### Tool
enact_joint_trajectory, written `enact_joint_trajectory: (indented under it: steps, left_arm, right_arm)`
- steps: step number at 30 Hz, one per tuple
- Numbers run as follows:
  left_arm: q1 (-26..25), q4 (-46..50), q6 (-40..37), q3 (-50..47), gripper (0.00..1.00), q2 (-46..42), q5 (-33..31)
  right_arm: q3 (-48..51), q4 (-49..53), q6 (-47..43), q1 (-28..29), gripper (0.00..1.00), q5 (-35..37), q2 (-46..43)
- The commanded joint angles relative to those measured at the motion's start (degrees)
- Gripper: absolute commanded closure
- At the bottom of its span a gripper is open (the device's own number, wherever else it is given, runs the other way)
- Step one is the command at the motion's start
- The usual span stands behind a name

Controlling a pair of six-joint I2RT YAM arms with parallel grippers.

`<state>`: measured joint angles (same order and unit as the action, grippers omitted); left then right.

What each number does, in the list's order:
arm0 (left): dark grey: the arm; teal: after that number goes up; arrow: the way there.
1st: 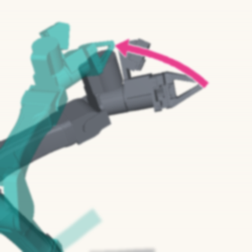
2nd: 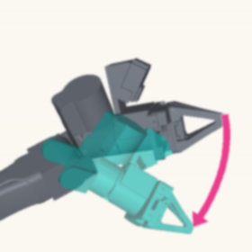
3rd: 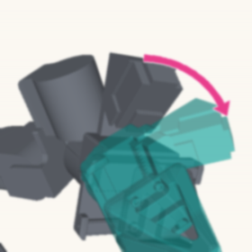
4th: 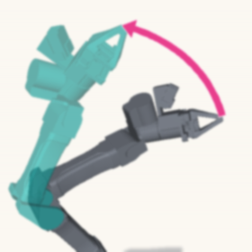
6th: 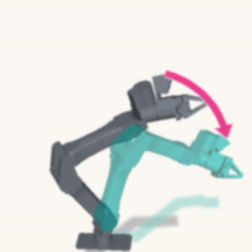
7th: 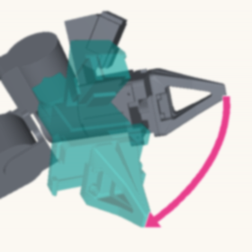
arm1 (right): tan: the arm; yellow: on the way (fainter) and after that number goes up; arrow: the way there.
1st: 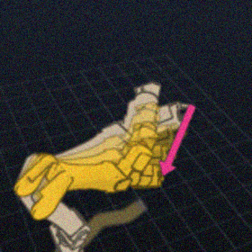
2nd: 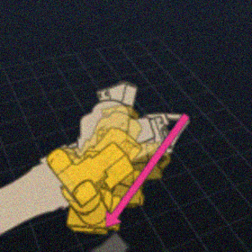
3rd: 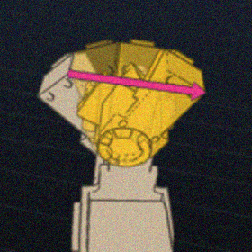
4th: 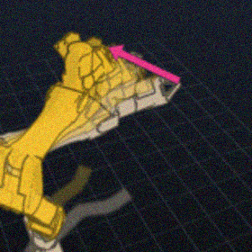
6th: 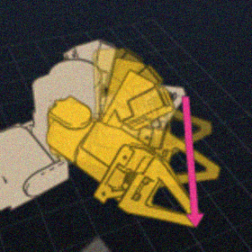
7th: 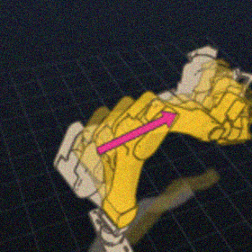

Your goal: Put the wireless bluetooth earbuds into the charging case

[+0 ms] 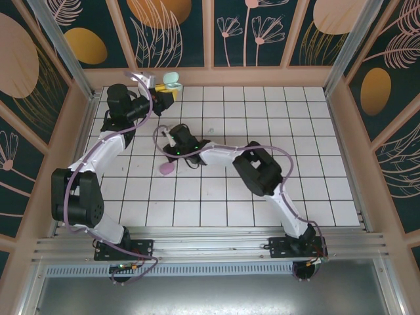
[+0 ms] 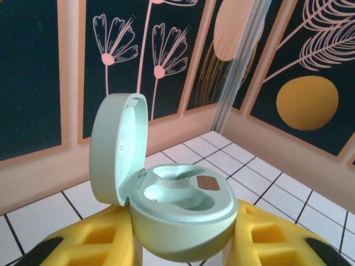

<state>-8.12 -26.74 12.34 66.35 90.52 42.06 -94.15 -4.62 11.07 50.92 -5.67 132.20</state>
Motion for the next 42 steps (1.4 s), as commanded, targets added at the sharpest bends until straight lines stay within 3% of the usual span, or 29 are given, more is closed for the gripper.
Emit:
enact_joint_trajectory:
  steps: [1,7,12,18,24,28,35,42]
  left_arm:
    - [0.5,-1.0,0.9,-1.3,1.00,-2.3,1.6]
    - [0.5,-2.6,1.5,-4.2,1.00,-2.7,2.7]
    - [0.5,-3.0,0.5,-6.3,1.00,-3.6,2.4]
    - [0.5,-1.1,-2.1,-8.6,1.00,-6.5,-0.5]
    - [0.5,0.7,-6.0,-13.6,1.00,-11.6,-5.1]
    - [0.5,0.8,-8.1,-19.4,1.00,-17.3,-9.2]
    - [0.5,1.1,-8.6,-27.6,1.00,-27.2,-15.1]
    - [0.5,2.5,-8.8,-30.6,1.00,-32.4,-16.6]
  right_arm:
    - [9.1,-6.0,6.8,-3.2,0.91,0.3,-8.7]
    - [24.3,-5.1,9.3,-7.4,0.91,3.7,-20.5]
    - [27.0,-3.9,9.2,-8.7,0.84,1.7,-24.4]
    - [23.7,-3.8,17.9,-5.9,0.75,-2.3,-21.0]
    - [16.8,0.9,28.7,-2.2,0.75,3.5,-14.9]
    - [14.1,1.9,32.9,-1.0,0.74,3.7,-12.3]
    - [7.3,7.6,34.7,0.7,0.72,5.6,-7.3]
    - [2.0,12.3,34.2,0.9,0.70,8.7,-3.5]
